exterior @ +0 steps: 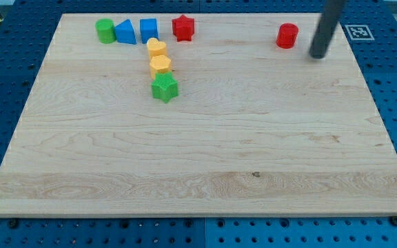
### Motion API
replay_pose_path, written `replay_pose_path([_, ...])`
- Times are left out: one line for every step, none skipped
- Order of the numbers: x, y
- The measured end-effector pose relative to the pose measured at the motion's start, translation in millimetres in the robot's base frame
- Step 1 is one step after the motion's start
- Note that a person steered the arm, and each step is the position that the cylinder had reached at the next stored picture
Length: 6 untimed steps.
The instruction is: Point at the red circle
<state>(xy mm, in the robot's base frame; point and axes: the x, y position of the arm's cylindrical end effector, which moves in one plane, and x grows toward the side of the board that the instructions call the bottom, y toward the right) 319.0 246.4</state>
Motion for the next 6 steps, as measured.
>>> replay_pose_path([-32, 19])
replay_pose_path([-37, 19])
replay_pose_path([-37, 6])
replay_pose_path([-37, -22])
replay_pose_path([-40, -43])
replay_pose_path([-42, -59])
